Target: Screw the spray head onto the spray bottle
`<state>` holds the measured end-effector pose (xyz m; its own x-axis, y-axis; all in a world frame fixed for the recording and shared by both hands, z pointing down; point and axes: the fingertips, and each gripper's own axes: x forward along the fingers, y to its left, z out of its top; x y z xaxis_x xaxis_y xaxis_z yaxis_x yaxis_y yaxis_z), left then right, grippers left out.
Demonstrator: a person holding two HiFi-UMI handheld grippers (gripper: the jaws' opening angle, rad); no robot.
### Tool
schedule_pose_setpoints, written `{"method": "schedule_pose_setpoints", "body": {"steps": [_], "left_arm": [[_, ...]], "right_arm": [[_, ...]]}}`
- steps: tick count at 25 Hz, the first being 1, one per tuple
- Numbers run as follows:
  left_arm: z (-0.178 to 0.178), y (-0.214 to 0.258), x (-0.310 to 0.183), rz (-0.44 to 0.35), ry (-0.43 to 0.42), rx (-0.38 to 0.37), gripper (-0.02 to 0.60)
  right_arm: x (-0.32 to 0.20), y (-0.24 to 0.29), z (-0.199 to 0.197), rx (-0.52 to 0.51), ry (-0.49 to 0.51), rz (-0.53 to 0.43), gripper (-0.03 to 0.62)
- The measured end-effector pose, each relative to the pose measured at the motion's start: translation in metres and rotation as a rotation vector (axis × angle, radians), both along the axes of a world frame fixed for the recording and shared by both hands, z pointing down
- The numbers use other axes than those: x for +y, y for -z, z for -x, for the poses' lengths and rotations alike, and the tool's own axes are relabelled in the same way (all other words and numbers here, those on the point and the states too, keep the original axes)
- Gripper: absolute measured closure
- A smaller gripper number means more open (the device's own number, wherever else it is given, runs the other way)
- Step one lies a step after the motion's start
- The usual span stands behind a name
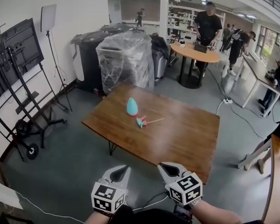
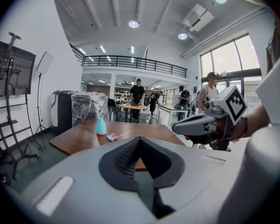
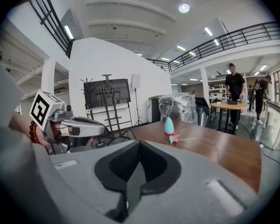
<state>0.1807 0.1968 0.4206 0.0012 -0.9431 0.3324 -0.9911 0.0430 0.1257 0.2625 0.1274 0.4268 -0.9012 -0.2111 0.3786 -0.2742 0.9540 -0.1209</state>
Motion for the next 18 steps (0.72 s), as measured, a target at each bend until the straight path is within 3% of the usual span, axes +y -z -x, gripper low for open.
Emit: {"method": "schedule_pose_setpoints", "body": {"steps": [9,18], "left_arm": [[0.133,-0.010,-0.028,0.023,-0.104,0.027,0.566],[0.177,-0.021,-0.068,0.038,-0.226,0.069,0.566]], "right_arm": [[-0.040,-0.031,0.107,0.105,-0.149,-0.010,0.581],[-0.073,-0.057,0.160,0.220,-0.240,-0.024,0.563]]}}
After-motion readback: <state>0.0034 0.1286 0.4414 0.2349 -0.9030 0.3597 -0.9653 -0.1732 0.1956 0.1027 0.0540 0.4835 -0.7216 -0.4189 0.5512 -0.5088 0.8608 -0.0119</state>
